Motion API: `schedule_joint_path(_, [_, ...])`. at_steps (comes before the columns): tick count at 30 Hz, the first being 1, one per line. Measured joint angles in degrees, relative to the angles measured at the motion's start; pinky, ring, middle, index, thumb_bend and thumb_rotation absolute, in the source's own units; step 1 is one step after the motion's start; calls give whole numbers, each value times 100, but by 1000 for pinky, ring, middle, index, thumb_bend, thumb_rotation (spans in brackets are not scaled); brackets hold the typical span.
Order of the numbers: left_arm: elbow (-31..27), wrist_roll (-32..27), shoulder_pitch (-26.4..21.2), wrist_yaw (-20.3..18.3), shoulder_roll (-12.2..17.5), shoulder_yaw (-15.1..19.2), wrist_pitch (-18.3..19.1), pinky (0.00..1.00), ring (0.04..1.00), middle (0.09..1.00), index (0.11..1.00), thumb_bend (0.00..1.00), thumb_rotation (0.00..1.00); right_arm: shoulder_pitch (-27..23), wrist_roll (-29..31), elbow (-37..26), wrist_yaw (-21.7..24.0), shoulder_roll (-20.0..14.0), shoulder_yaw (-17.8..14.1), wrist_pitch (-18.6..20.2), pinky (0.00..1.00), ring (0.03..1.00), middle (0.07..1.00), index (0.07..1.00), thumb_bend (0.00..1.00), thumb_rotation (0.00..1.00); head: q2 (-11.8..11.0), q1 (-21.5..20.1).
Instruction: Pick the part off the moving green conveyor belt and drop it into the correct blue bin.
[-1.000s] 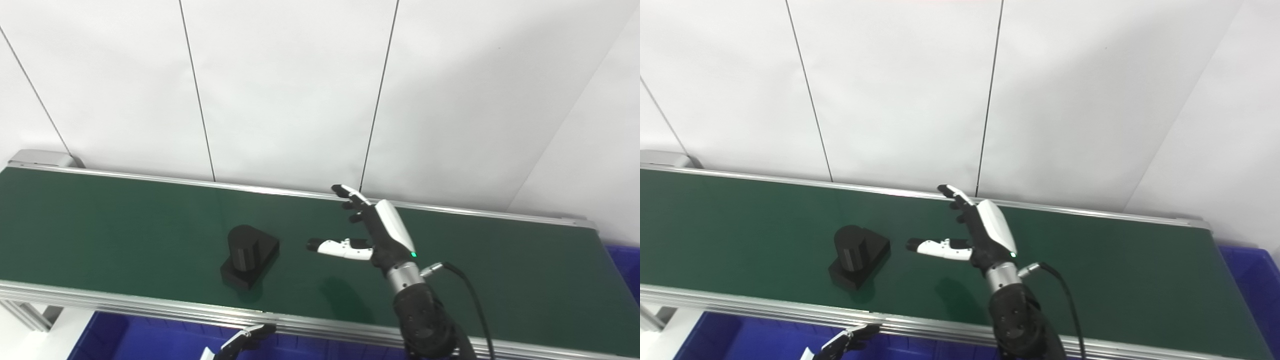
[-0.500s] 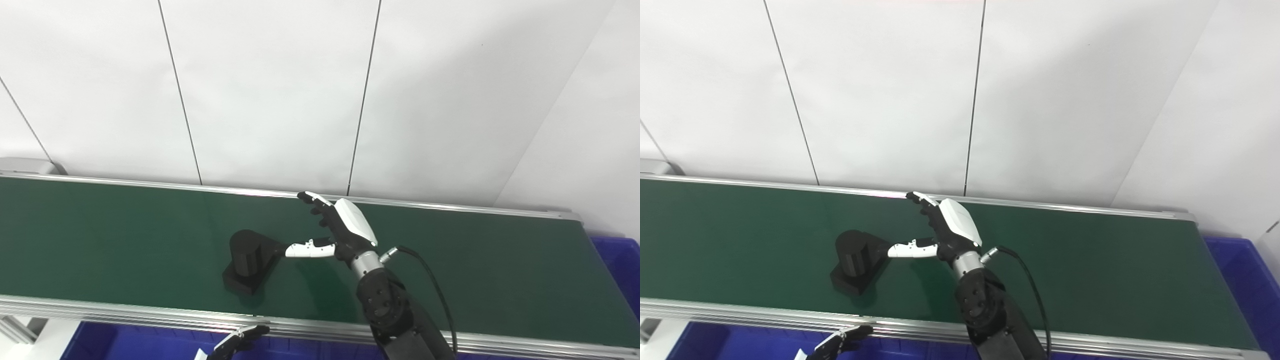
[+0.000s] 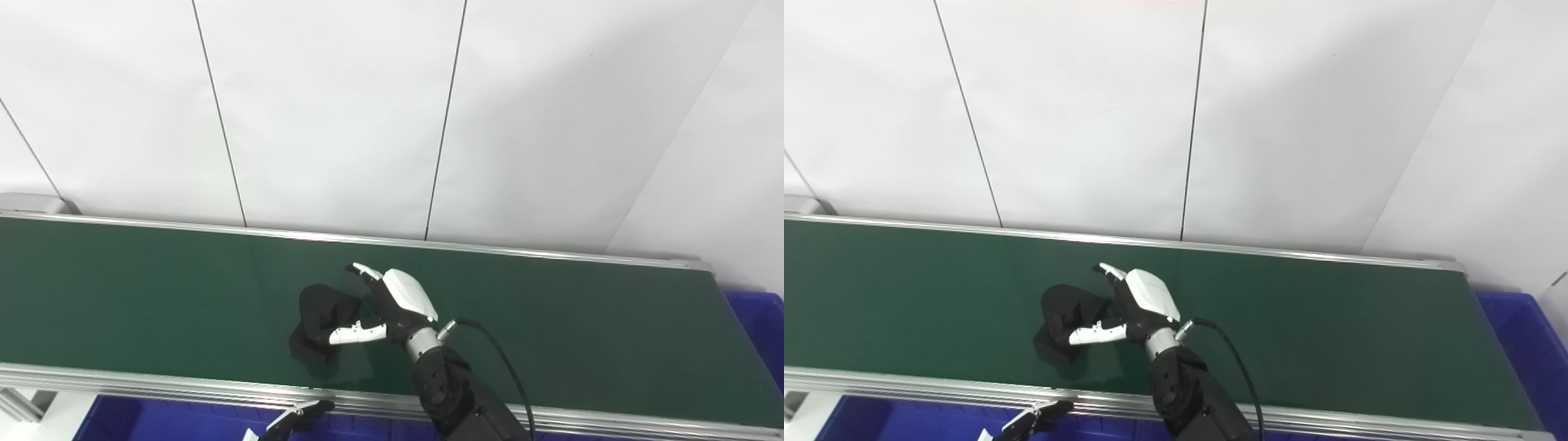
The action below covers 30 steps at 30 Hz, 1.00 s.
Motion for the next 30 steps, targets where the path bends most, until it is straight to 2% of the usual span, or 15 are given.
schedule_joint_path(5, [-8, 0, -12, 6, 0, -58, 0, 725, 779, 797, 729, 820, 331, -52, -120, 199, -96, 51, 127, -9, 886, 913, 929, 922, 1000, 579, 18, 18])
schedule_joint_path(11, [-22, 0, -11, 30, 0, -74, 0, 723, 779, 796, 726, 826, 333, -118, -270, 398, -308, 138, 260, -13, 838, 897, 929, 929, 990, 581, 44, 35])
schedule_joint_path(15, [-52, 1, -11, 51, -1, -74, 0, 722, 782, 798, 727, 825, 335, -247, -365, 666, -546, 207, 318, -30, 842, 893, 922, 926, 979, 584, 53, 26])
schedule_joint_path(19, [-56, 5, -8, 103, 3, -92, 0, 710, 777, 796, 726, 821, 342, -319, -367, 1012, -866, 341, 324, -156, 838, 877, 903, 906, 962, 543, 97, 26])
schedule_joint_path(21, [-66, 15, -9, 135, 5, -108, 0, 707, 778, 798, 726, 819, 341, -362, -346, 1195, -1029, 396, 298, -305, 780, 834, 860, 828, 842, 447, 105, 9])
schedule_joint_path(22, [-67, 17, -8, 147, 5, -116, 0, 706, 778, 798, 725, 819, 341, -391, -340, 1313, -1151, 420, 282, -378, 773, 829, 856, 819, 828, 434, 105, 9])
schedule_joint_path(23, [-68, 29, -8, 158, 8, -124, 0, 705, 777, 797, 726, 818, 341, -412, -332, 1418, -1310, 458, 249, -437, 748, 808, 838, 777, 750, 357, 132, 9])
schedule_joint_path(24, [-69, 52, -8, 193, 13, -137, 0, 705, 778, 798, 727, 817, 343, -439, -324, 1532, -1476, 498, 218, -505, 728, 786, 815, 613, 605, 234, 132, 9])
schedule_joint_path(25, [-72, 54, -8, 202, 16, -144, 0, 701, 779, 800, 728, 818, 346, -451, -322, 1629, -1639, 525, 206, -589, 722, 777, 801, 556, 552, 185, 149, 9])
schedule_joint_path(27, [-85, 50, -4, 203, 18, -136, 0, 704, 778, 796, 725, 825, 336, -454, -320, 1754, -1881, 557, 207, -743, 719, 774, 782, 508, 505, 142, 149, 9])
schedule_joint_path(30, [-100, 45, 3, 202, 17, -123, 0, 712, 780, 798, 730, 816, 329, -455, -310, 1845, -2171, 585, 215, -999, 715, 774, 769, 496, 493, 132, 176, 0])
